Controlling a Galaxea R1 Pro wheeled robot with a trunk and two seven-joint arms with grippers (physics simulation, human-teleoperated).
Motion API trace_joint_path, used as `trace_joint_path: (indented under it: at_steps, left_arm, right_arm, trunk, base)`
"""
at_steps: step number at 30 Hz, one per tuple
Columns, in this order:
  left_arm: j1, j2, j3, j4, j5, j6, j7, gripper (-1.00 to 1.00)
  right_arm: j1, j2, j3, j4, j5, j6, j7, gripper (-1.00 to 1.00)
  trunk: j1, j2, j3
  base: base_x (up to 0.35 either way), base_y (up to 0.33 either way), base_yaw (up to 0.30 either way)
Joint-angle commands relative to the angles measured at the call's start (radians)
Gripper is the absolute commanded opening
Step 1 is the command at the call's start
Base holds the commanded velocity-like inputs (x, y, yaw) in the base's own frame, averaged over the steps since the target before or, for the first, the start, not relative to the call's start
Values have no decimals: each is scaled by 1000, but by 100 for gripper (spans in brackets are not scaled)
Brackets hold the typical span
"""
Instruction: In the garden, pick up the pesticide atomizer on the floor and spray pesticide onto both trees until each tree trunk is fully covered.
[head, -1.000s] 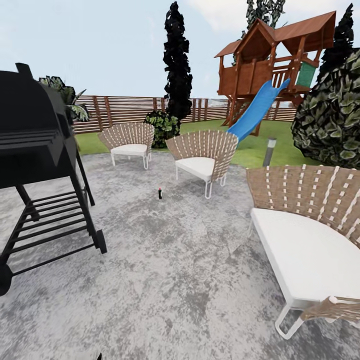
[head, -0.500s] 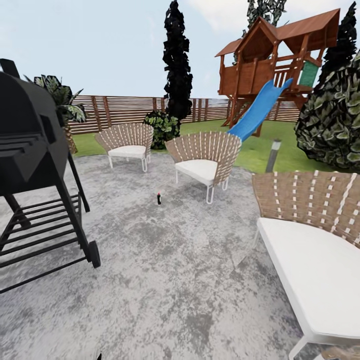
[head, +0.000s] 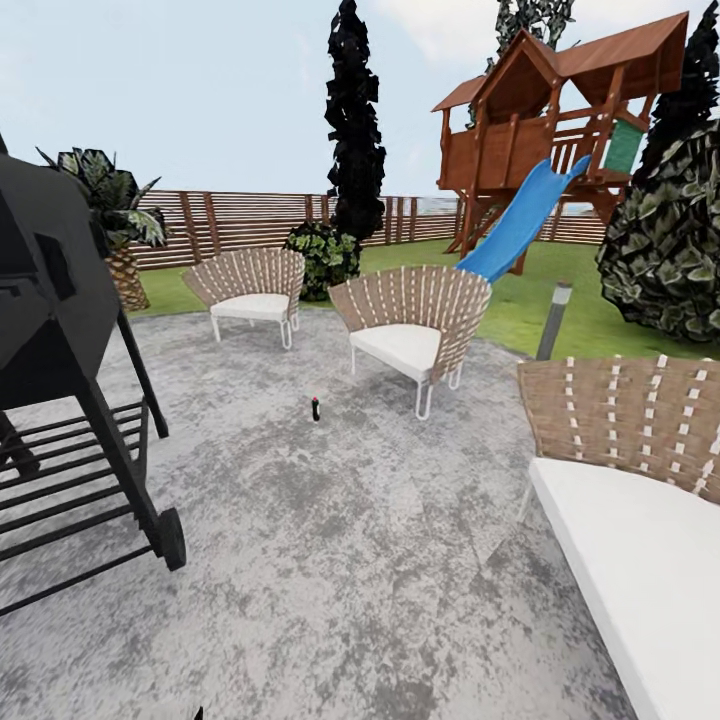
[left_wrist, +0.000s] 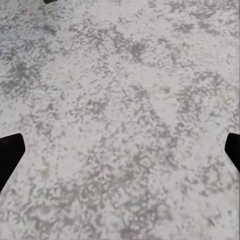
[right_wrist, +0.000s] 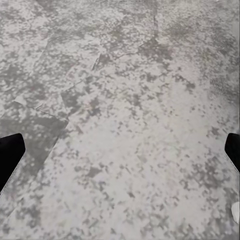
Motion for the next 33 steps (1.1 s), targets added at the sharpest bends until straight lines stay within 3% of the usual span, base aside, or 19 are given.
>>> trace_joint_path:
  at_steps: [1,33]
  left_arm:
    - [0,0,0,0,0,0,0,100]
    - [0,0,0,1,0,0,0,100]
  right_arm:
    - [0,0,0,0,0,0,0,100]
    - [0,0,0,0,0,0,0,100]
  trunk:
    - [0,0,0]
    - [0,0,0]
  base:
    - [337,0,0]
    - [337,0,1]
